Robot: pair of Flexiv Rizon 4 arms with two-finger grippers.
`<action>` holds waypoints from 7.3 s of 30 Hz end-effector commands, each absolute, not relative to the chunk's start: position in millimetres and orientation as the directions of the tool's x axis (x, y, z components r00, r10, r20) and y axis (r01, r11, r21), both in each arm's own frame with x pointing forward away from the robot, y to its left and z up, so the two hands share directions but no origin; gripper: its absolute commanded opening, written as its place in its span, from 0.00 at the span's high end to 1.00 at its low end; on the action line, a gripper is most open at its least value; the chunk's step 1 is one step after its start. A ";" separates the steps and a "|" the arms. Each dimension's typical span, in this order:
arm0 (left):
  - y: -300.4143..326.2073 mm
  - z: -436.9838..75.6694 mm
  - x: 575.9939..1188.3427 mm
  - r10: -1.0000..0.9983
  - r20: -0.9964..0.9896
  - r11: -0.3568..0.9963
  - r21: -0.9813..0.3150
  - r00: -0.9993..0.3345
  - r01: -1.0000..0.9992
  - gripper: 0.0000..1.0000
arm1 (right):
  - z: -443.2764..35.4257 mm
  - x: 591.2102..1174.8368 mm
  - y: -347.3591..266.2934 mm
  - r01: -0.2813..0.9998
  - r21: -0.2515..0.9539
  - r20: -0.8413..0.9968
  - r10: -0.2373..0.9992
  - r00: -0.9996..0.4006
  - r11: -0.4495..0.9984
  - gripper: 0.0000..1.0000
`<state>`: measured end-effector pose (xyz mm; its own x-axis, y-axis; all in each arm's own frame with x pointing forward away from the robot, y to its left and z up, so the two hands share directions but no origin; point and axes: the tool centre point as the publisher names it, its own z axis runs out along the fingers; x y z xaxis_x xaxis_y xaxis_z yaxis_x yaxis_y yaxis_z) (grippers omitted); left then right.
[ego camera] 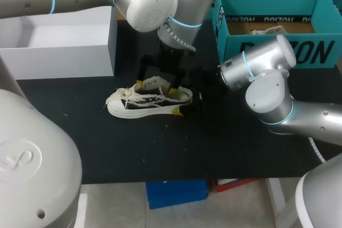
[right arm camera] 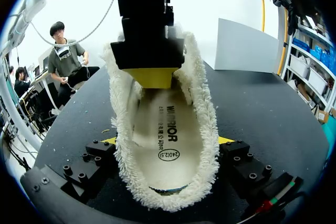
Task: Take the shoe out of the shoebox, open the shoe tongue, remove and reinsert the insole, then place the shoe into the shoebox
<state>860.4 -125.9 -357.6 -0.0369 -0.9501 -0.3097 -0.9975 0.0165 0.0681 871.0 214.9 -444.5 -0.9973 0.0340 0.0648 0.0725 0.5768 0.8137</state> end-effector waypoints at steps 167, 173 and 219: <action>-111.7 -266.1 859.0 -0.058 0.421 0.998 0.006 -0.905 -0.061 1.00 | -447.2 872.5 217.4 0.074 0.813 0.066 0.035 -0.997 0.578 1.00; -121.0 -279.2 853.8 -0.044 0.347 0.994 -0.074 -0.937 -0.074 1.00 | -447.2 872.5 217.4 0.074 0.813 0.066 0.035 -0.997 0.578 1.00; -138.5 -349.4 856.5 -0.001 0.326 0.996 -0.080 -0.945 -0.029 1.00 | -447.2 872.5 217.4 0.074 0.813 0.066 0.035 -0.997 0.578 1.00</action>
<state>853.8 -134.8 -341.5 -0.9476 -0.0044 0.3193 -0.0329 0.9959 -0.0839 871.6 215.5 -444.5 -0.9973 0.0336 0.0652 0.0726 0.5771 0.8135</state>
